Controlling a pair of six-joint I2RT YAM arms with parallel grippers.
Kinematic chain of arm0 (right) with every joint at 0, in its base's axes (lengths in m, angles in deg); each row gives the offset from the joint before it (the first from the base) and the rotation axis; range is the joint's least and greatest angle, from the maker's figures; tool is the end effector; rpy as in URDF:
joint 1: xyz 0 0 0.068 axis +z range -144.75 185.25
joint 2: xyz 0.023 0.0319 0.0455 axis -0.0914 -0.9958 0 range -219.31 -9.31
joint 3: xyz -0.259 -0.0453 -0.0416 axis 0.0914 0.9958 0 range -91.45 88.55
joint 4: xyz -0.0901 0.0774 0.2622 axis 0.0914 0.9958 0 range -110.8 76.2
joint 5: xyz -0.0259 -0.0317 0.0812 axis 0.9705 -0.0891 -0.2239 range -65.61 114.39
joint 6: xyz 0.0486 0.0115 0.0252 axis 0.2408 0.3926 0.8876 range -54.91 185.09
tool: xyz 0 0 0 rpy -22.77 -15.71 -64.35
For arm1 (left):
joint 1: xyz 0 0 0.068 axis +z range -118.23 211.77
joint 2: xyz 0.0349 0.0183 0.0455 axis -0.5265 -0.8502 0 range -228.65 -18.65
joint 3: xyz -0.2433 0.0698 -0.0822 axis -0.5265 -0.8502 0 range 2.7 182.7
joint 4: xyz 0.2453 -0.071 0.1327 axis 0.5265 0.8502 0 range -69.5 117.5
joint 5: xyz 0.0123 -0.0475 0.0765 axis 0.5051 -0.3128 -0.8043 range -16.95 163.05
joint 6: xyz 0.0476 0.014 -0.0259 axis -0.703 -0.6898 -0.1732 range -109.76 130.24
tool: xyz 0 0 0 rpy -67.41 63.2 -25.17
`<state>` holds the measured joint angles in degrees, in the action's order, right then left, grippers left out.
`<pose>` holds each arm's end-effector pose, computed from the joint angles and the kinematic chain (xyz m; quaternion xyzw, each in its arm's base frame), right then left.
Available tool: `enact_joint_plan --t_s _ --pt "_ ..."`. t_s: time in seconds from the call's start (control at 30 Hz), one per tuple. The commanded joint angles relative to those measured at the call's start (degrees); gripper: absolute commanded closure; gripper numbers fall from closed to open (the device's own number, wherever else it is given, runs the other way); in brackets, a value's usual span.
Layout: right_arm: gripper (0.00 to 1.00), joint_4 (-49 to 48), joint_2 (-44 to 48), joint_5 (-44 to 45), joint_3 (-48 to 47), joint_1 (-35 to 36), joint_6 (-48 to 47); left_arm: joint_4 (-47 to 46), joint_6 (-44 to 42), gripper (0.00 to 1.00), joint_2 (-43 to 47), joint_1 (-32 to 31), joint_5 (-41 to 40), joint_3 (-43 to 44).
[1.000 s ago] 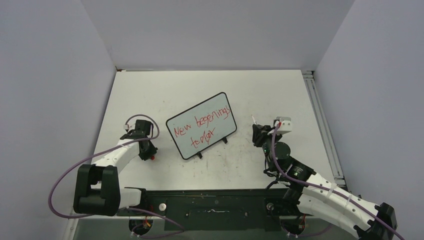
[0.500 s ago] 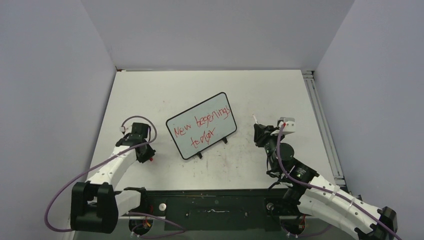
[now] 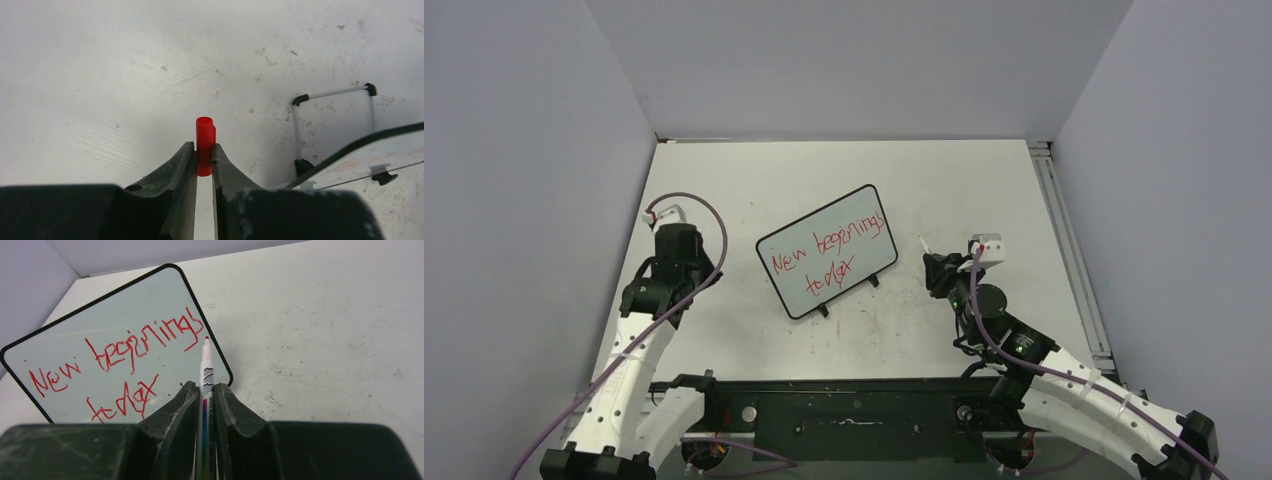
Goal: Write a sentence on the whiteboard
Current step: Insert the whiteboard marker without the cap into the pen cap.
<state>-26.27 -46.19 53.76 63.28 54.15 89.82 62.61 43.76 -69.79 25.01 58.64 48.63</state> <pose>0.1463 0.1388 0.2602 0.0149 0.7392 0.2364 0.6305 0.2112 -0.0153 0.2668 -0.2583 0.8884 -0.0146 0.3792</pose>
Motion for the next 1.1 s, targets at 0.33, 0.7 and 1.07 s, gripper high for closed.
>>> enact_joint_plan --t_s 0.33,0.7,1.07 --pt "0.92 5.06 -2.79 -22.26 -5.1 -11.17 1.06 -0.26 -16.58 1.0 4.1 -6.21 5.02 13.06" --pt "0.95 11.95 -9.08 -57.21 -13.91 -27.91 0.23 -8.72 -23.91 1.0 6.25 -14.63 17.4 13.71" --pt "0.95 16.18 -12.27 -83.4 -17.11 -34.93 2.62 -13.13 -27.37 1.0 5.66 -31.75 26.34 6.63"
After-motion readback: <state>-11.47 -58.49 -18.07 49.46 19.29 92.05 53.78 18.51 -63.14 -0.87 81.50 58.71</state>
